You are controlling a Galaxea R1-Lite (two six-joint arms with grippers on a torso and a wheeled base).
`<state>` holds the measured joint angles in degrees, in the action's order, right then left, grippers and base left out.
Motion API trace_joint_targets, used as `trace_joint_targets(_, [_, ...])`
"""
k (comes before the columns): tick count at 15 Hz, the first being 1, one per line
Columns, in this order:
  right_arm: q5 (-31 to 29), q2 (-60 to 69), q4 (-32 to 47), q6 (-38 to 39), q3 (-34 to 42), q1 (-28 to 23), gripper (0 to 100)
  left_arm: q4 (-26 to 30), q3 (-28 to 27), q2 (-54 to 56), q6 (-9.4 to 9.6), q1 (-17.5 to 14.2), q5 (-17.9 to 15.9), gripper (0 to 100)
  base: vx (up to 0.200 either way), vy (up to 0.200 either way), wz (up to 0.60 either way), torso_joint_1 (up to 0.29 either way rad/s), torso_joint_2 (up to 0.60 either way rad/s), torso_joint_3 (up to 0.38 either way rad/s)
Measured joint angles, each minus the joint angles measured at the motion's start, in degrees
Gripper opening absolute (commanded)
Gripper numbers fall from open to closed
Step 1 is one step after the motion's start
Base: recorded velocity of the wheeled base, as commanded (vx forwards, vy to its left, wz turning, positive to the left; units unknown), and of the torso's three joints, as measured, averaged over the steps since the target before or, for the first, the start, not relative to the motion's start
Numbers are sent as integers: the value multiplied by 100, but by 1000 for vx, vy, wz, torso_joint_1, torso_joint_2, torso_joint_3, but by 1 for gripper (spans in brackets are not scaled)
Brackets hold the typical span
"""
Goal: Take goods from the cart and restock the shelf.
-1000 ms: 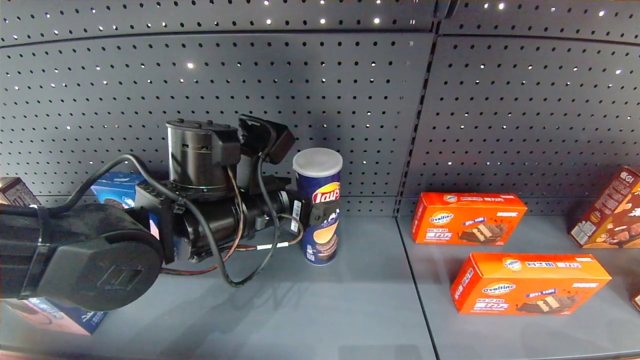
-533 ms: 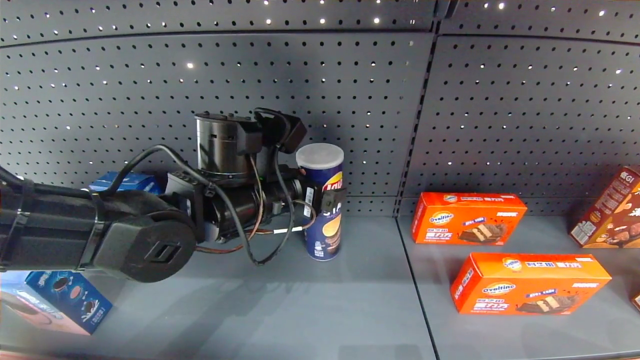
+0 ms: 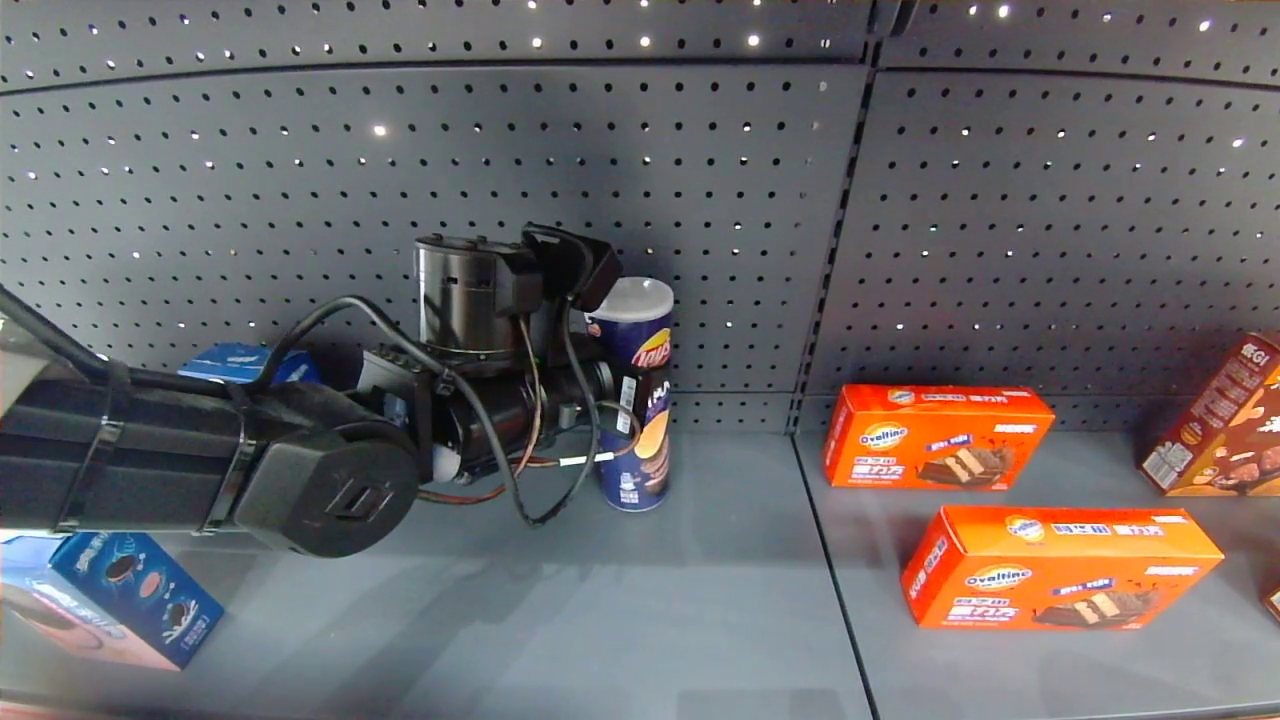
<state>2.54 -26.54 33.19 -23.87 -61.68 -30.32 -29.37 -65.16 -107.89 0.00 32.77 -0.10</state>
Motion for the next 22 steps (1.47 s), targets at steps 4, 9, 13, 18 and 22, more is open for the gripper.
trace_joint_targets(4, [0, 85, 16, -2, -6, 0, 0, -11, 33, 4, 2, 35, 10, 0, 0, 0, 0, 0, 0, 0])
trace_joint_targets(9, [0, 206, 72, -2, -24, -2, 0, 15, 736, 623, 35, 50, -162, 0, 0, 0, 0, 0, 0, 0])
trace_joint_targets(13, [6, 439, 417, -2, 22, -5, 0, 20, 1787, 1701, 191, 30, -613, 0, 0, 0, 0, 0, 0, 0])
trace_joint_targets(18, [6, 789, 651, -2, 26, -2, 0, 57, 2931, 2839, 889, -37, -2015, 0, 0, 0, 0, 0, 0, 0])
trace_joint_targets(22, [39, 822, 690, 0, 50, 50, 0, -7, 2949, 2964, 974, -185, -2642, 0, 0, 0, 0, 0, 0, 0])
